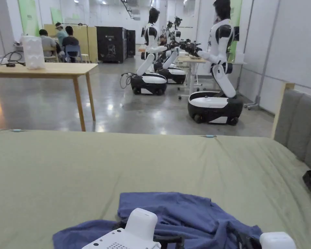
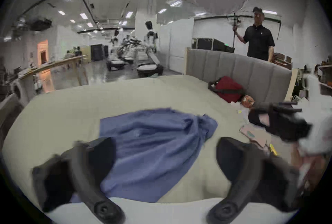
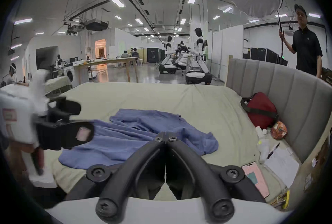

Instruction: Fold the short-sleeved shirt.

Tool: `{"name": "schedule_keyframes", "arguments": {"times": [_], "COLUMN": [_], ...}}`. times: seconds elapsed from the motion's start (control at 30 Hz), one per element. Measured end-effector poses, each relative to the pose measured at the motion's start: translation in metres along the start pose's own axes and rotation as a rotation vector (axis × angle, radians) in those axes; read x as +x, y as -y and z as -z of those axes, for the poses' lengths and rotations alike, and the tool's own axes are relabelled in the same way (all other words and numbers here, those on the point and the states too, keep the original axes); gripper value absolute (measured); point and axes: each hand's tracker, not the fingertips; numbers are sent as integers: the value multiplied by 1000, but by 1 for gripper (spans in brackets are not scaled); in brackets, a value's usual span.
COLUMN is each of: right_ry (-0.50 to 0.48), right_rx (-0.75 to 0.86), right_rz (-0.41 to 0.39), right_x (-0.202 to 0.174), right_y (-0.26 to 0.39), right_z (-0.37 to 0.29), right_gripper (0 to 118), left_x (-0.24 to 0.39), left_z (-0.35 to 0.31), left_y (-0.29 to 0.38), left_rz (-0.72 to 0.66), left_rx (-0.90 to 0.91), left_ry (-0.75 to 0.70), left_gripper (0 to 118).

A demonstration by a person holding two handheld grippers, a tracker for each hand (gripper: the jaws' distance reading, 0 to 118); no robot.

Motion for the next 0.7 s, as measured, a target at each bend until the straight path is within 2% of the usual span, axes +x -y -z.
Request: {"name": "schedule_keyframes", "arguments": {"times": [0.03, 0.07, 0.1, 0.17, 0.27, 0.43, 0.47, 0.5, 0.53, 0.57, 0.6, 0.63, 0.67, 0.7], "right_ry": [-16, -32, -42, -56, -71, -63, -61, -59, -54, -50, -47, -42, -37, -32], "right_rx": [-9, -18, -23, -32, -47, -81, -87, -93, -99, -106, -113, -123, -133, -139], "right_rz": [19, 39, 49, 60, 59, 44, 43, 41, 36, 33, 34, 36, 37, 38], "right_x": [-5, -12, -17, -28, -37, -35, -34, -33, -34, -32, -30, -28, -26, -24], "right_y": [2, 3, 4, 8, 10, 15, 16, 17, 15, 16, 17, 18, 20, 21], "right_z": [1, 2, 3, 7, 10, 28, 31, 34, 36, 40, 44, 48, 51, 53], "right_gripper": [0, 0, 0, 0, 0, 0, 0, 0, 0, 0, 0, 0, 0, 0], "left_x": [-13, -28, -45, -92, -162, -255, -266, -271, -278, -279, -282, -285, -279, -275], "left_z": [-10, -17, -21, -25, -26, 22, 32, 42, 55, 73, 87, 99, 113, 125], "left_y": [12, 23, 33, 39, 42, 34, 31, 29, 25, 25, 26, 29, 33, 39], "left_rz": [12, 22, 23, -71, -178, -257, -258, -252, -255, -251, -244, -242, -245, -257], "left_rx": [1, -5, -32, -104, -163, -270, -276, -269, -282, -303, -334, -383, -324, -376], "left_ry": [-14, -92, -173, -155, -269, -460, -461, -451, -453, -446, -443, -457, -455, -475], "left_gripper": [46, 0, 0, 0, 0, 0, 6, 34, 34, 47, 79, 116, 116, 115]}}
